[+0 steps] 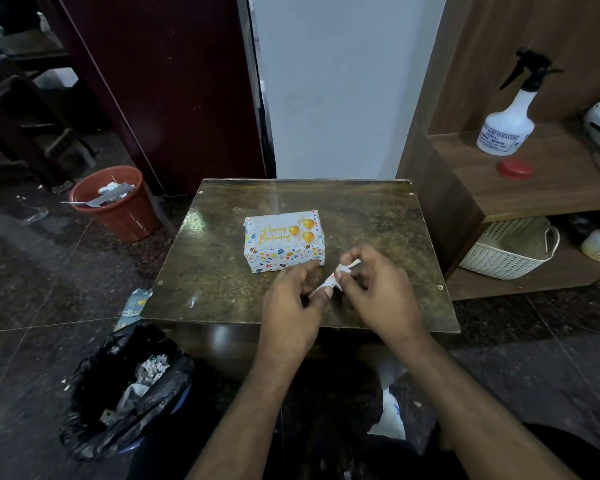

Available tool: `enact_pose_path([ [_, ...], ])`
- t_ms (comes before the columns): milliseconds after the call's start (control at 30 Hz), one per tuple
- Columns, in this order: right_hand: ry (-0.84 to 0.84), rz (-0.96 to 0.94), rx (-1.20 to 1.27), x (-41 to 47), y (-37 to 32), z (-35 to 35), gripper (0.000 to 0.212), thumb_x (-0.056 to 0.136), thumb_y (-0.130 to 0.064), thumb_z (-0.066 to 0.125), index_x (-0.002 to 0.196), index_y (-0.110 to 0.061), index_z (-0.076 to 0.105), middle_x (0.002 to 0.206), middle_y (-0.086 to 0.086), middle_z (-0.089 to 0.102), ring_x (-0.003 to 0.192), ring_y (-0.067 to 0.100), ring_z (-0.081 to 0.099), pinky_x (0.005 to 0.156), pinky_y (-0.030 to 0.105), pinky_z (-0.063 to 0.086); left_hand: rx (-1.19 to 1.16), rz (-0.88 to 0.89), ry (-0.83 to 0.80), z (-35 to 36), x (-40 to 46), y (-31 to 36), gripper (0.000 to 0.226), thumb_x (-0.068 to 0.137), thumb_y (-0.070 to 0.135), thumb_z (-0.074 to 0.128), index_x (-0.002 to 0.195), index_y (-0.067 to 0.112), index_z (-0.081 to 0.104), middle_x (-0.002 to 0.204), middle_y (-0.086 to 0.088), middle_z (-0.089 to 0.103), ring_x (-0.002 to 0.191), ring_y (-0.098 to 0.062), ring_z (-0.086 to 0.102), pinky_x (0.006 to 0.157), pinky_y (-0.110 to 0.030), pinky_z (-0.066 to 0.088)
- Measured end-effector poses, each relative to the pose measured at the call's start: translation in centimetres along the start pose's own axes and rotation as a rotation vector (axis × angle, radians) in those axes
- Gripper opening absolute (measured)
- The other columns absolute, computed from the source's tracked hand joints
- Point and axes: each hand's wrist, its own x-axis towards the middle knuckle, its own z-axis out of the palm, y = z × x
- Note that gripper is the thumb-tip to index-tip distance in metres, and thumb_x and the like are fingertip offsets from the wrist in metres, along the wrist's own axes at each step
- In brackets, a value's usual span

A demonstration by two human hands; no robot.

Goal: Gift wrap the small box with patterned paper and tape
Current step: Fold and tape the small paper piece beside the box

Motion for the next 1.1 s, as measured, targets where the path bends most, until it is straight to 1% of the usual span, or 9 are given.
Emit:
enact_pose_path([
  [67, -0.045, 0.08, 0.365, -0.2, -0.6, 0.0, 0.015, 0.096, -0.017, 0.071, 0.1, -0.026, 0.059, 0.076, -0.003, 0.074, 0.06, 0.008, 0.057, 0.064, 0.03, 0.047, -0.013, 0.023, -0.005, 0.0, -0.1, 0.1, 0.034, 0.092, 0.023, 0.076, 0.126, 0.023, 0.073, 0.114, 0.01, 0.076, 0.103, -0.002, 0.069, 0.095, -0.026, 0.054],
  [167, -0.076, 0.192, 0.844, -0.4, -2.0, -0.1, 0.012, 0.1, -0.002, 0.062, 0.105, -0.013, 0.06, 0.071, 0.005, 0.068, 0.057, 0.009, 0.057, 0.059, 0.024, 0.05, -0.185, 0.048, -0.06, 0.1, -0.4, 0.6, 0.019, 0.098, 0.03, 0.064, 0.1, 0.019, 0.08, 0.093, 0.009, 0.079, 0.089, -0.005, 0.071, 0.089, -0.034, 0.056],
  [300, -0.159, 0.268, 1.054, -0.1, -2.6, -0.6, 0.014, 0.1, -0.002, 0.06, 0.108, -0.011, 0.067, 0.067, 0.005, 0.064, 0.06, 0.011, 0.058, 0.063, 0.024, 0.051, -0.508, -0.076, -0.102, 0.1, -0.8, 1.7, 0.03, 0.105, 0.023, 0.059, 0.085, 0.009, 0.076, 0.083, -0.001, 0.075, 0.081, -0.01, 0.066, 0.074, -0.027, 0.052],
  [367, -0.178, 0.223, 0.984, 0.0, -2.8, -0.6, 0.013, 0.101, -0.004, 0.06, 0.107, -0.011, 0.07, 0.068, 0.002, 0.066, 0.062, 0.009, 0.06, 0.064, 0.022, 0.052, -0.706, -0.232, -0.159, -0.3, -1.0, 2.2, 0.021, 0.102, 0.024, 0.06, 0.093, 0.013, 0.076, 0.087, -0.001, 0.076, 0.083, -0.014, 0.073, 0.067, -0.022, 0.051],
  [500, -0.153, 0.109, 0.724, -0.4, -2.8, -0.3, 0.012, 0.098, -0.006, 0.067, 0.108, -0.008, 0.074, 0.092, 0.002, 0.078, 0.084, 0.009, 0.071, 0.076, 0.019, 0.055, -0.914, -0.39, -0.064, -1.0, -0.8, 1.9, 0.016, 0.094, 0.01, 0.069, 0.108, 0.01, 0.076, 0.102, -0.009, 0.08, 0.091, -0.018, 0.078, 0.075, -0.023, 0.056],
  [667, -0.019, -0.052, 0.218, -0.9, -2.4, 0.2, 0.026, 0.089, -0.023, 0.081, 0.114, -0.026, 0.074, 0.103, -0.014, 0.06, 0.087, -0.01, 0.059, 0.08, 0.013, 0.048, -0.86, -0.347, -0.002, -0.9, -1.0, 1.7, 0.013, 0.095, 0.005, 0.068, 0.098, 0.013, 0.078, 0.09, -0.005, 0.079, 0.082, -0.014, 0.072, 0.076, -0.025, 0.054],
  [767, -0.087, -0.018, 0.28, -1.3, -2.4, 0.1, 0.038, 0.091, -0.028, 0.078, 0.126, -0.035, 0.066, 0.117, -0.016, 0.065, 0.105, -0.006, 0.065, 0.094, 0.022, 0.053, -0.798, -0.297, 0.015, -1.1, -1.0, 1.9, 0.014, 0.096, 0.001, 0.066, 0.097, 0.012, 0.076, 0.08, -0.001, 0.077, 0.07, -0.008, 0.066, 0.066, -0.022, 0.053],
  [900, -0.025, -0.009, 0.244, -1.3, -2.3, 0.2, 0.015, 0.093, -0.016, 0.075, 0.1, -0.028, 0.077, 0.091, -0.015, 0.077, 0.081, 0.002, 0.07, 0.08, 0.033, 0.058, -0.642, -0.192, 0.097, -1.2, -1.1, 1.8, 0.011, 0.09, 0.0, 0.074, 0.094, 0.009, 0.079, 0.079, 0.0, 0.076, 0.059, -0.003, 0.062, 0.055, -0.019, 0.051],
  [1100, 0.239, -0.099, 0.14, -1.4, -2.6, 0.0, 0.019, 0.086, -0.007, 0.077, 0.087, -0.025, 0.073, 0.086, -0.011, 0.069, 0.072, 0.007, 0.062, 0.067, 0.023, 0.053, -0.739, -0.188, -0.039, -0.1, -1.8, 2.4, 0.012, 0.094, 0.009, 0.071, 0.096, 0.012, 0.082, 0.099, -0.007, 0.081, 0.097, -0.017, 0.075, 0.088, -0.034, 0.06],
])
